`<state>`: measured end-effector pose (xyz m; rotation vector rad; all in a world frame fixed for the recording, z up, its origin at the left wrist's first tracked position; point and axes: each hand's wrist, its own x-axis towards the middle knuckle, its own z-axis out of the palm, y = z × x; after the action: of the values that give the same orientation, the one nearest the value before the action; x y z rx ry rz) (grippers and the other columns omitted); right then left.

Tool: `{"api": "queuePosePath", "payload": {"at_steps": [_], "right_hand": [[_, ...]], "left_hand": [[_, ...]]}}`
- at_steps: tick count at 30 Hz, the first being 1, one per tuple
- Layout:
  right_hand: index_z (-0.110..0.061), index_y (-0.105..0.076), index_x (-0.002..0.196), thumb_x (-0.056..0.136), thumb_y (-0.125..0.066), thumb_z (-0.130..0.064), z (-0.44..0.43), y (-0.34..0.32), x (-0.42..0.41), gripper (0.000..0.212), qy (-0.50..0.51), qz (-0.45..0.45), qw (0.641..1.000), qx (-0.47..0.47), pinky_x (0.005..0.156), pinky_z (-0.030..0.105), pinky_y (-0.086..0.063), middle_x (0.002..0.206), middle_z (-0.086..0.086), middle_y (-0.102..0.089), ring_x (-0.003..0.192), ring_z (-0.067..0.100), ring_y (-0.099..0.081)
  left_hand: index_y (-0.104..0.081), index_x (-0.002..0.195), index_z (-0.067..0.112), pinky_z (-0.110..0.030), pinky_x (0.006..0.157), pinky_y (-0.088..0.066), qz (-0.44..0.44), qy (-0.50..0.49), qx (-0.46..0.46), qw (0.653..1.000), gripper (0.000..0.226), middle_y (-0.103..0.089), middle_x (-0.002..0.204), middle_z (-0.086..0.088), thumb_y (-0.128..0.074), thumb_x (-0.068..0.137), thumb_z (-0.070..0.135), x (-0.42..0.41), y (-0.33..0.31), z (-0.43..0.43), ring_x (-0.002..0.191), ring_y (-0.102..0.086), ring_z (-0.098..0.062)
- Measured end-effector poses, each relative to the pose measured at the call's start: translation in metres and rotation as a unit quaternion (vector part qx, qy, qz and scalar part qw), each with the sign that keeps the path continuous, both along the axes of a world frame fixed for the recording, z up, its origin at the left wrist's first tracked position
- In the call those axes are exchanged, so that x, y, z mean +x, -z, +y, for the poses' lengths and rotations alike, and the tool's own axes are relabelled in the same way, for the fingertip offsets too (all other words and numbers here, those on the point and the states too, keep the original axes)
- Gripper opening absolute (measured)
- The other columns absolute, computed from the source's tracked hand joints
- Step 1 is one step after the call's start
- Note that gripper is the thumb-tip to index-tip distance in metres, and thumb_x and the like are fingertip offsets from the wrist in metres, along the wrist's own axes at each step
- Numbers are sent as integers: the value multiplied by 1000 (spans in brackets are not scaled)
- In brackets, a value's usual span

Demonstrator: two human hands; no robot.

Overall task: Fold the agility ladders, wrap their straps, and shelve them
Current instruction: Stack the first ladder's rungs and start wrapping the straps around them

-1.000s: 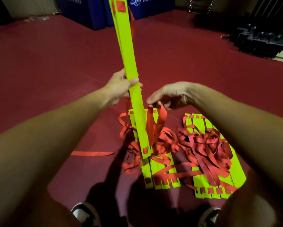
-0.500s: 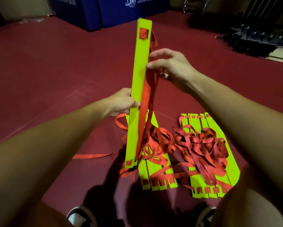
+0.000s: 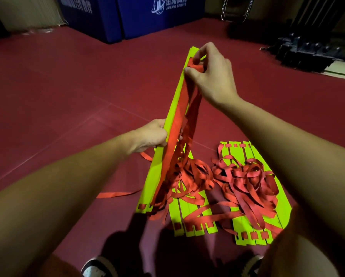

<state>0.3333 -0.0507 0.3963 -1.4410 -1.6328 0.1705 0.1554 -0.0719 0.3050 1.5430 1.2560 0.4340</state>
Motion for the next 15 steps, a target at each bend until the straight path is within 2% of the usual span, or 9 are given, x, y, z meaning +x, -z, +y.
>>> {"api": "queuePosePath", "payload": {"at_steps": [2, 4, 6, 8, 10, 11, 13, 15], "right_hand": [[-23, -49, 107, 78, -70, -49, -2, 0, 2, 45, 24, -26, 999, 4, 81, 44, -51, 92, -4, -66, 91, 29, -64], [-21, -44, 117, 75, -72, -56, -2, 2, 5, 62, 57, -39, 998, 5, 82, 46, -50, 100, 1, -66, 95, 34, -63], [-19, -44, 123, 72, -74, -61, 1, 5, 8, 73, 74, -30, 997, -10, 86, 44, -49, 113, 4, -61, 101, 31, -62], [-19, -50, 123, 75, -71, -63, 5, 8, 11, 69, 50, -15, 998, -46, 87, 36, -47, 116, 3, -58, 104, 25, -60], [-17, -56, 117, 80, -69, -60, 5, 9, 14, 58, 20, 1, 997, -76, 77, 28, -41, 103, -1, -62, 94, 19, -59], [-16, -57, 113, 81, -69, -58, 5, 9, 14, 54, 19, 10, 996, -83, 71, 26, -38, 96, -3, -62, 88, 17, -58], [-15, -56, 102, 80, -71, -57, 4, 9, 12, 50, 32, 15, 995, -88, 67, 28, -35, 89, -2, -61, 84, 19, -57], [-17, -52, 93, 77, -74, -58, 4, 13, 5, 49, 27, 13, 995, -99, 67, 32, -37, 85, -1, -61, 83, 22, -59]], "left_hand": [[-65, 97, 15, -35, 73, -58, -33, -8, -3, 999, 59, -74, 93, -1, -29, 74, -25, 1, 1, -2, 93, -71, -20], [-65, 97, 13, -40, 80, -58, -46, -15, -14, 999, 59, -75, 88, -2, -26, 75, -25, 1, 3, -3, 91, -72, -22], [-66, 97, 11, -37, 76, -58, -48, -12, -27, 998, 59, -75, 86, -3, -26, 74, -27, 0, 4, -4, 87, -72, -22], [-67, 97, 10, -39, 77, -58, -44, -6, -29, 999, 59, -75, 85, -3, -26, 73, -27, -3, 4, -5, 85, -72, -21], [-67, 97, 10, -39, 76, -57, -41, -9, -30, 999, 58, -76, 86, -4, -28, 74, -25, -4, 3, -5, 84, -72, -21], [-67, 97, 10, -35, 71, -57, -49, -15, -27, 998, 57, -75, 86, -5, -29, 73, -24, -4, 0, -5, 82, -71, -21], [-65, 95, 11, -24, 57, -51, -94, -49, -9, 994, 49, -69, 79, -7, -35, 73, -20, 0, -10, -1, 72, -66, -20], [-64, 96, 18, -22, 56, -47, -153, -79, 11, 985, 28, -61, 76, -6, -51, 86, -5, 5, -23, 6, 64, -58, -16]]}}
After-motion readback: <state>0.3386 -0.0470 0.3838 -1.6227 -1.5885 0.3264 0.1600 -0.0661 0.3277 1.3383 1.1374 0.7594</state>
